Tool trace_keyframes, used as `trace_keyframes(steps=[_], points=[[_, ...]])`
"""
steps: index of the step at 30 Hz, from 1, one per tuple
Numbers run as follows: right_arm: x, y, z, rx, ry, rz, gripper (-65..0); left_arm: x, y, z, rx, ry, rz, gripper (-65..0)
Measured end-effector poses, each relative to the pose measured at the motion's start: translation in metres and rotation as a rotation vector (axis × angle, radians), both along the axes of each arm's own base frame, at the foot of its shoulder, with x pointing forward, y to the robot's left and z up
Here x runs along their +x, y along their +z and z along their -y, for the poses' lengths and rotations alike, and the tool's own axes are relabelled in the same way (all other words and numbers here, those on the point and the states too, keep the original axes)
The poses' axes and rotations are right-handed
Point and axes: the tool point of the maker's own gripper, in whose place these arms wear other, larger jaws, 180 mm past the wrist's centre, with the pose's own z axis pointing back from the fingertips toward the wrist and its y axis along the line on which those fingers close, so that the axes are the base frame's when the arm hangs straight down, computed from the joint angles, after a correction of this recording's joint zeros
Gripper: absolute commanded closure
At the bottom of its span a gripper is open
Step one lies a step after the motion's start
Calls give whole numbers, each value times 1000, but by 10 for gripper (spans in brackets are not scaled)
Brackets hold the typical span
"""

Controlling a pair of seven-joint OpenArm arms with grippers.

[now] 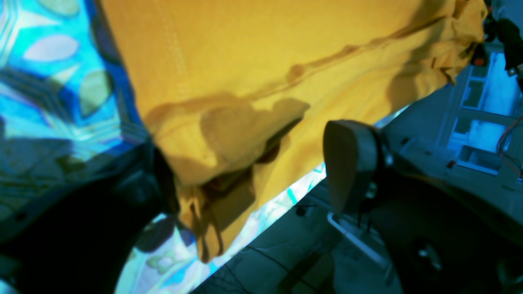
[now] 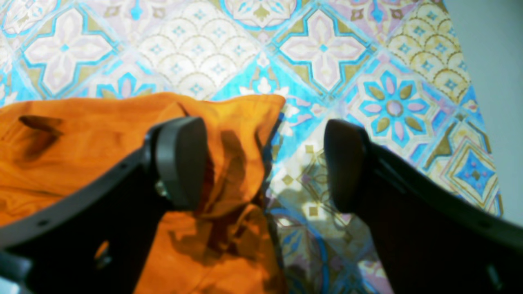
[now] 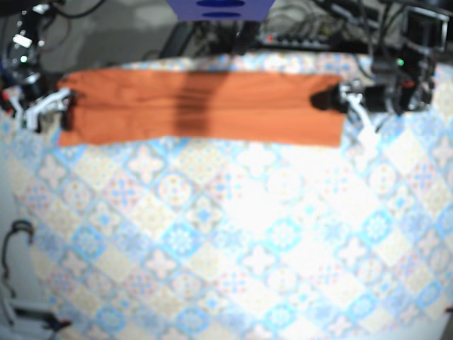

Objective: Fold the T-shirt properly
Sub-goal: 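Move the left gripper along the folded edge to press it flat, then grasp the end of the orange strip with the left gripper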

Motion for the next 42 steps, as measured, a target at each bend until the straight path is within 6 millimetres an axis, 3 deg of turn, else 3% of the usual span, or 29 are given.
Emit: trace_keyframes(steps=[9, 11, 17, 21, 33, 42], points=[[0, 0, 0, 1, 0, 0, -434, 14, 1, 8, -13, 24, 37, -476], [0, 0, 0, 0, 0, -1, -434, 16, 1, 7, 0, 16, 40, -414], [0, 0, 0, 0, 0, -1, -434, 18, -5, 0, 43, 46, 36, -135], [0, 0, 0, 0, 0, 0, -434, 18, -7, 3, 40, 51, 34, -10], [0, 0, 0, 0, 0, -1, -434, 18, -7, 4, 38, 47, 37, 0], [0, 0, 0, 0, 0, 0, -434, 11, 17, 25, 63, -110, 92, 0]])
